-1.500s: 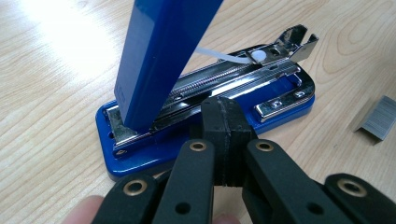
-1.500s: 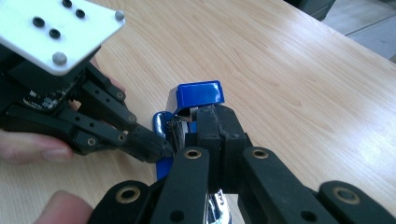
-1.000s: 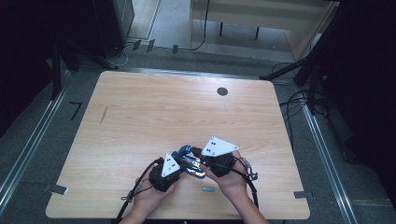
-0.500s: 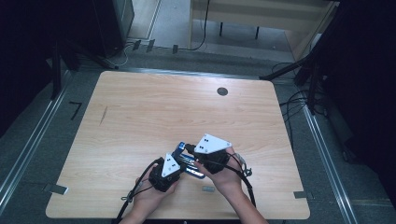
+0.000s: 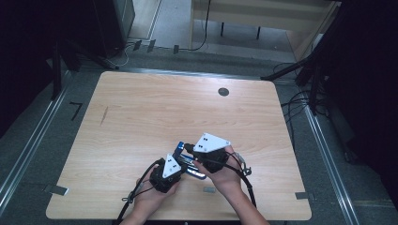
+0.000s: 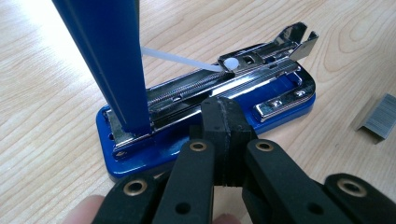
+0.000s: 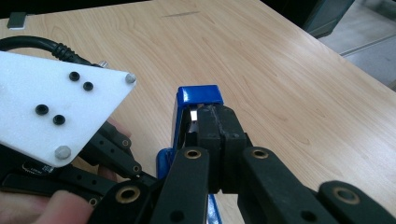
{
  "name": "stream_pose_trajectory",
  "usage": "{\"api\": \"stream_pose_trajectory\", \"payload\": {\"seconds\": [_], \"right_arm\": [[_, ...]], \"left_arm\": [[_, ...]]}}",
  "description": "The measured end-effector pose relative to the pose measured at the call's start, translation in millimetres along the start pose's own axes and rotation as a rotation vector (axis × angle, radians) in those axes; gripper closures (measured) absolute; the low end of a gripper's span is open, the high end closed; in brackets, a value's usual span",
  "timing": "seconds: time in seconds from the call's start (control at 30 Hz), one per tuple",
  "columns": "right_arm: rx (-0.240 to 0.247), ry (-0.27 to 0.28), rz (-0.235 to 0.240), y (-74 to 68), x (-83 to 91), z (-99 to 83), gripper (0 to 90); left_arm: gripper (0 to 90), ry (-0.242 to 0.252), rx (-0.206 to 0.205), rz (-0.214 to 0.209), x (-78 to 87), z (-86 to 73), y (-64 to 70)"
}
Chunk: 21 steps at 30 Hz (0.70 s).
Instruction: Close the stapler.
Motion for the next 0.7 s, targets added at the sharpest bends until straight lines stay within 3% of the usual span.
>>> {"api": "stream_pose_trajectory", "payload": {"seconds": [0.7], "right_arm": [[-0.001,0.021,0.020,-5.5,-12.4,16.7,90.0]], "left_arm": [[90.0,-0.002,-0.007,0.010,-0.1,0.0,0.8]]}}
Point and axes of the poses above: each handheld gripper's, and its own axes: x roughly backward along the jaws, z roughly out of its top, y roughly to its right, the point moved 10 cm from there along -x, roughly forward along the jaws, and after that the axes turned 14 degrees about -y, right-handed, at the moved point
